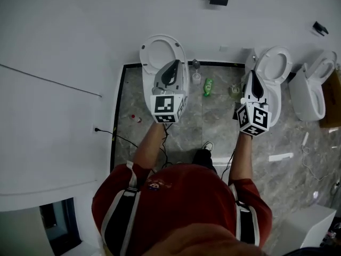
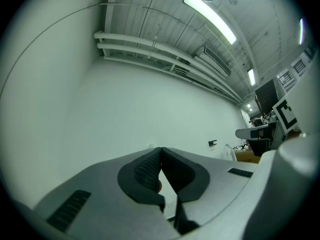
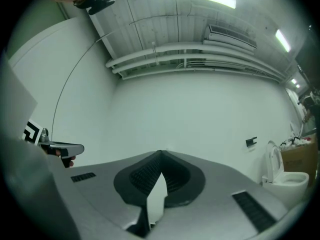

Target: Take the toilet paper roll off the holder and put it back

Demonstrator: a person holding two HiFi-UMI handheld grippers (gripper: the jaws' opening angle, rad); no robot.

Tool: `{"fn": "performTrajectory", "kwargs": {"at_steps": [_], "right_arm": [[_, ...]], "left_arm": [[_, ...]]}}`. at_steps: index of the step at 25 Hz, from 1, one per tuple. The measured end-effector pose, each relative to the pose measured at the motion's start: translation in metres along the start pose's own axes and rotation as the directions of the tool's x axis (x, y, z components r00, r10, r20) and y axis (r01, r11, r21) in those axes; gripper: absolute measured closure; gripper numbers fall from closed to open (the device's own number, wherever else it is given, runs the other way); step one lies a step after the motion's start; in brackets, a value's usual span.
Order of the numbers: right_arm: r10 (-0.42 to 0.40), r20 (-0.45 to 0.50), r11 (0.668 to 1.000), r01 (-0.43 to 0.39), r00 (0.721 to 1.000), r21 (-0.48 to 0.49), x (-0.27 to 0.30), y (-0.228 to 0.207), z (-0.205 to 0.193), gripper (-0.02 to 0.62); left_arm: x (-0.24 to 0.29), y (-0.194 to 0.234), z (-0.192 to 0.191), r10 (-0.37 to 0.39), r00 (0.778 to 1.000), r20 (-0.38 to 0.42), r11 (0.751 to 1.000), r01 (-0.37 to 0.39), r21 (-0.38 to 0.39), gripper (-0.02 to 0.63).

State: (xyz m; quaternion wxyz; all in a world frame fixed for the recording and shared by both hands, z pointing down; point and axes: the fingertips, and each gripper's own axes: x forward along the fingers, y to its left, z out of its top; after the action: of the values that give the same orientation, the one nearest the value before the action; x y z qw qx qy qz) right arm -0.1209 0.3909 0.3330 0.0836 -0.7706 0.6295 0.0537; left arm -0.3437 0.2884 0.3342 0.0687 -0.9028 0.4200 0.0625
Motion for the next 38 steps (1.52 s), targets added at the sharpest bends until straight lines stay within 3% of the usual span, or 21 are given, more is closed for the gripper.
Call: {"fn": "performTrajectory", "kwargs": {"at_steps": [11, 22, 31, 38], "right_arm": [[0.006, -0.007, 1.000, -0.006, 1.000, -0.005, 0.076, -0.086, -0.005, 0.588], [0.061, -0.009, 0.998, -0.062, 0.998, -0.001, 0.155, -0.168, -0.009, 0.588], [0.076, -0.014, 0.997, -0.075, 0.997, 0.031, 0.197, -0.196, -0.026, 0.588], [0.062, -0.025, 0.998, -0.061, 0.998, 0.019, 0.243, -0.196, -0.047, 0.588]], "left_arm": [[0.111, -0.033, -0.007, 0.007, 1.000, 0.007, 1.000, -0.007, 0.008, 0.587], [0.212, -0.073, -0.015, 0.058, 0.998, 0.007, 0.998, -0.059, 0.016, 0.587], [0.257, -0.077, -0.032, 0.085, 0.996, -0.018, 0.996, -0.084, 0.034, 0.587], [0.302, -0.055, -0.056, 0.071, 0.997, -0.021, 0.997, -0.071, 0.010, 0.588]]}}
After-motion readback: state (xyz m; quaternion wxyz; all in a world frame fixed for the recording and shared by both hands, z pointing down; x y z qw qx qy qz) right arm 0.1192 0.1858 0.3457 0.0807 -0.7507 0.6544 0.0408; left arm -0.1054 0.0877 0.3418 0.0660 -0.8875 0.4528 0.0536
